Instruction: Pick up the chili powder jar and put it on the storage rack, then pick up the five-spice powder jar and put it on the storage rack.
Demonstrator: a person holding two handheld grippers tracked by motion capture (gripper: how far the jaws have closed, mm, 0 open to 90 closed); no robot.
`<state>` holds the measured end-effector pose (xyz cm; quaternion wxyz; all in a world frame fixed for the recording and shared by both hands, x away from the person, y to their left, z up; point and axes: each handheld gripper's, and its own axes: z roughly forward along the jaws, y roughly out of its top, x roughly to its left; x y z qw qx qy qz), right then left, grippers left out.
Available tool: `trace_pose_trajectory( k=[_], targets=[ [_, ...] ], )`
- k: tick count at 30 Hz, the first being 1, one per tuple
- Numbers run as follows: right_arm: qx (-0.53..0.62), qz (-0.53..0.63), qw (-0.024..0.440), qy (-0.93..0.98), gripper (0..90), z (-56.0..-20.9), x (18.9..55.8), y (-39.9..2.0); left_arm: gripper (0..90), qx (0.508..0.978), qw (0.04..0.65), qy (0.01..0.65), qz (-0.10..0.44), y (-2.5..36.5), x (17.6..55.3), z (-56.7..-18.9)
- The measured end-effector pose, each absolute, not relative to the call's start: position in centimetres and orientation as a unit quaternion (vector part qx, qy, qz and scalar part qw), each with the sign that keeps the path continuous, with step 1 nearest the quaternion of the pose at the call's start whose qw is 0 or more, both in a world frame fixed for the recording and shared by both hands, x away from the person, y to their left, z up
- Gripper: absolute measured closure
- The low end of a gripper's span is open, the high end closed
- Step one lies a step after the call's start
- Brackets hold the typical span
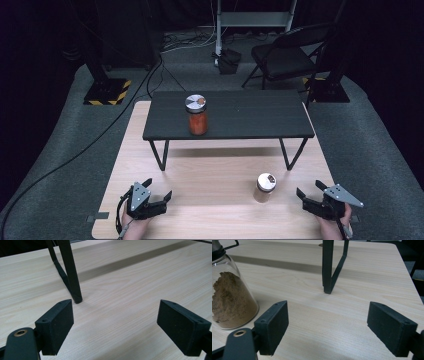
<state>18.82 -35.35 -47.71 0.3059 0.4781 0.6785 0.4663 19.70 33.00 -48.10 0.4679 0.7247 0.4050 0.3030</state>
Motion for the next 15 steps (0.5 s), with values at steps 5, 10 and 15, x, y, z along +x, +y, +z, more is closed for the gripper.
trace_pose_trajectory(
  k=[5,10,15],
  targets=[
    [0.478,0.466,0.306,0.678,16.4,-47.71,18.82,-35.36,13.8,0.725,0.467,0.405,0.303,32.96,19.71,-48.08],
    [0.478,0.466,0.305,0.679,16.4,-47.7,18.82,-35.37,13.9,0.726,0.467,0.404,0.303,32.91,19.69,-48.09],
    [0.479,0.467,0.305,0.678,16.4,-47.7,18.84,-35.42,13.9,0.726,0.467,0.404,0.302,32.92,19.73,-48.05]
  ],
)
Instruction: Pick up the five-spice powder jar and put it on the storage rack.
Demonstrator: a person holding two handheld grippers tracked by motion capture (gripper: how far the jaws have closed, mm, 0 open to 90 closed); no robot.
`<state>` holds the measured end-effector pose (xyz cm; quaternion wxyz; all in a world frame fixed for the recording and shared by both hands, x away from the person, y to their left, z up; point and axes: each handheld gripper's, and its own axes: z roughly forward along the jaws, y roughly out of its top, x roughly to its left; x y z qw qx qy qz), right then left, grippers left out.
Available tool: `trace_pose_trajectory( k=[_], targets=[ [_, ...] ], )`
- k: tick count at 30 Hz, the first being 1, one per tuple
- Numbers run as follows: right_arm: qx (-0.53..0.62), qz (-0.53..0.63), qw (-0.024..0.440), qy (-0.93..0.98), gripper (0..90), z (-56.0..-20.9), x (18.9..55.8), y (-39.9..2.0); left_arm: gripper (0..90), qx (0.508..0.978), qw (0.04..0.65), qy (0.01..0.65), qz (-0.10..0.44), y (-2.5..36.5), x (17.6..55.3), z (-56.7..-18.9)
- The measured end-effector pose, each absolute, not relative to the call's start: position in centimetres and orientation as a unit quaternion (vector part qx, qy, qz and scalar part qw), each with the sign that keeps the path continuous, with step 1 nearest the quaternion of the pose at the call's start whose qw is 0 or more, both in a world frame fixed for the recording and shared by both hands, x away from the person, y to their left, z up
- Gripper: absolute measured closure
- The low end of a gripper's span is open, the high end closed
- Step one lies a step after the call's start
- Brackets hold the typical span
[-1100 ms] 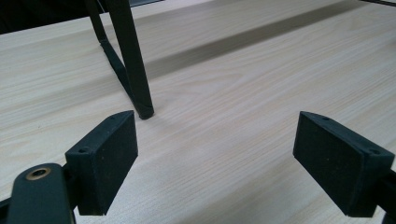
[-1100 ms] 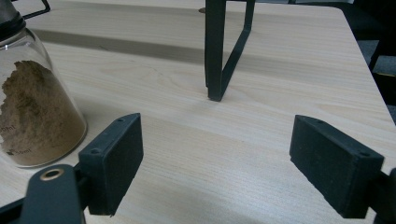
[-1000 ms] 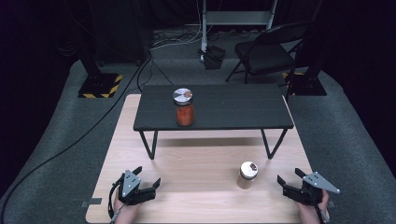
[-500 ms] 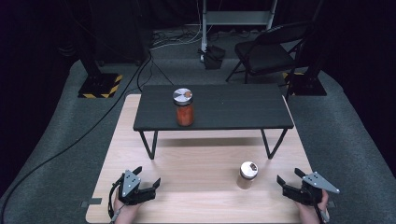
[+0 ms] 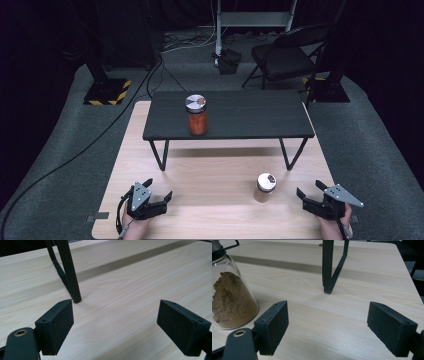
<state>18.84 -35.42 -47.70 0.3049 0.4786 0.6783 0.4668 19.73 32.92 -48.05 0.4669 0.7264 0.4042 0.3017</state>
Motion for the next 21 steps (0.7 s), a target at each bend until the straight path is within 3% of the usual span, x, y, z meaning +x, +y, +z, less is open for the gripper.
trace_pose_trajectory(
  k=[21],
  targets=[
    [0.472,0.468,0.302,0.684,16.4,-47.68,18.85,-35.44,13.8,0.729,0.464,0.404,0.301,32.81,19.79,-47.96]
  ],
)
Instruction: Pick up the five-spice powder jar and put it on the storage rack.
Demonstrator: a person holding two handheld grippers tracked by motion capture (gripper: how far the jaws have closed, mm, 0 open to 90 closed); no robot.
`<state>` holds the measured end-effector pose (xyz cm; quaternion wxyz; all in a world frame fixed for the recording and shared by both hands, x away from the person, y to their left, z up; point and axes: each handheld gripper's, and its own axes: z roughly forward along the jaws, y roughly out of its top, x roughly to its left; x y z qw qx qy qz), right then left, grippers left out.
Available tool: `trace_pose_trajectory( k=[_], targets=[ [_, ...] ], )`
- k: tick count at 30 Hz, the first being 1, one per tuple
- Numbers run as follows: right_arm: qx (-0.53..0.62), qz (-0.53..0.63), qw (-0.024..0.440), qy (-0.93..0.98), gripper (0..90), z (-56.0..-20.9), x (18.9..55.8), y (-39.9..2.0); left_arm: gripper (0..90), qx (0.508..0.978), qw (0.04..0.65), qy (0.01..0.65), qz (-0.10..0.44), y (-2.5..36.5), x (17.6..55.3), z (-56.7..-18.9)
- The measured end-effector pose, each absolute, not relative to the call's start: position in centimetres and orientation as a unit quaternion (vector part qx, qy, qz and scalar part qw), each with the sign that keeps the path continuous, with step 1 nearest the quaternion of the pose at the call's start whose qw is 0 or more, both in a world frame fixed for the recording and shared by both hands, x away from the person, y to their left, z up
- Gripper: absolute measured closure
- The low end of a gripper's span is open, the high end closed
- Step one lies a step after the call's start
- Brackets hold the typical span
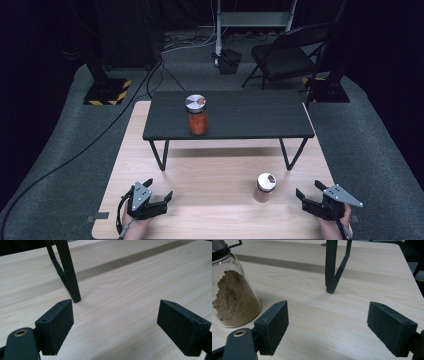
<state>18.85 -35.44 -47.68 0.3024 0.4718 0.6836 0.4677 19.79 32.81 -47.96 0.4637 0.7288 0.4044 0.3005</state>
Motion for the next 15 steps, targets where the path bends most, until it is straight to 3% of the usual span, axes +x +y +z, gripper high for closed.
trace_pose_trajectory(
  k=[15],
  targets=[
    [0.464,0.475,0.3,0.685,16.1,-47.76,18.83,-35.55,13.8,0.729,0.463,0.404,0.3,32.8,19.82,-47.93]
  ],
)
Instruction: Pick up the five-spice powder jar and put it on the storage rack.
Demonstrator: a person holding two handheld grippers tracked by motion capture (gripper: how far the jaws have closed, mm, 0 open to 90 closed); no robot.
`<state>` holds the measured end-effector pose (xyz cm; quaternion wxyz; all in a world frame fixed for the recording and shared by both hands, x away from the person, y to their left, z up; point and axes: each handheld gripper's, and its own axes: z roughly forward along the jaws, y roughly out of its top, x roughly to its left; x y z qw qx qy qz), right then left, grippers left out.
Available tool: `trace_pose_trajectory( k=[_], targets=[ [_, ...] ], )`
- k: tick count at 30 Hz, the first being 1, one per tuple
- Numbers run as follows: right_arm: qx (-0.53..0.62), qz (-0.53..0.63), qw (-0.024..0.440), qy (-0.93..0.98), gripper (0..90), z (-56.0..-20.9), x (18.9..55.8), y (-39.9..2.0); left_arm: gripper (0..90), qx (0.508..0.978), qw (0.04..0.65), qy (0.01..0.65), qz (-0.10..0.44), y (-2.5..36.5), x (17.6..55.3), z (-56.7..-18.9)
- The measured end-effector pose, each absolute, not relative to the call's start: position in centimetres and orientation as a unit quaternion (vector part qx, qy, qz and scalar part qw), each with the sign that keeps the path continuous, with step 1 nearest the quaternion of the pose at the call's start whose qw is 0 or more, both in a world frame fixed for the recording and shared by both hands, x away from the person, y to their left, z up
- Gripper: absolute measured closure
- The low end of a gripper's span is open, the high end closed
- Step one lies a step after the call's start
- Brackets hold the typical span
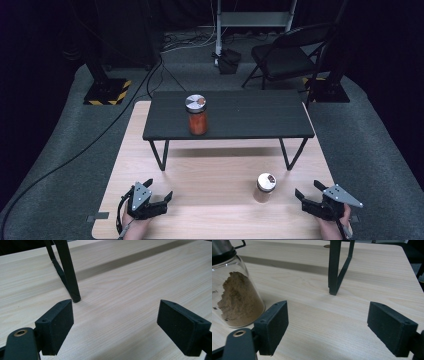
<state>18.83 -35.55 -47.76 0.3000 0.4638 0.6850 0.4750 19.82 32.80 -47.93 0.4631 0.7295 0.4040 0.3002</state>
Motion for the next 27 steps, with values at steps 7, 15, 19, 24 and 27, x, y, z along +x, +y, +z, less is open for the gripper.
trace_pose_trajectory(
  k=[7,15,19,24,27],
  targets=[
    [0.452,0.482,0.297,0.69,16.1,-47.78,18.81,-35.57,13.8,0.73,0.463,0.403,0.301,32.79,19.81,-47.93],
    [0.439,0.487,0.293,0.696,16.1,-47.77,18.84,-35.46,13.8,0.73,0.463,0.403,0.3,32.79,19.83,-47.92],
    [0.433,0.487,0.291,0.7,16.0,-47.76,18.87,-35.36,13.8,0.73,0.463,0.403,0.3,32.79,19.83,-47.92],
    [0.426,0.488,0.29,0.705,16.0,-47.72,18.89,-35.18,13.8,0.73,0.463,0.403,0.3,32.8,19.83,-47.92],
    [0.422,0.488,0.288,0.708,16.0,-47.69,18.92,-34.99,13.9,0.73,0.463,0.403,0.3,32.79,19.83,-47.92]
  ],
)
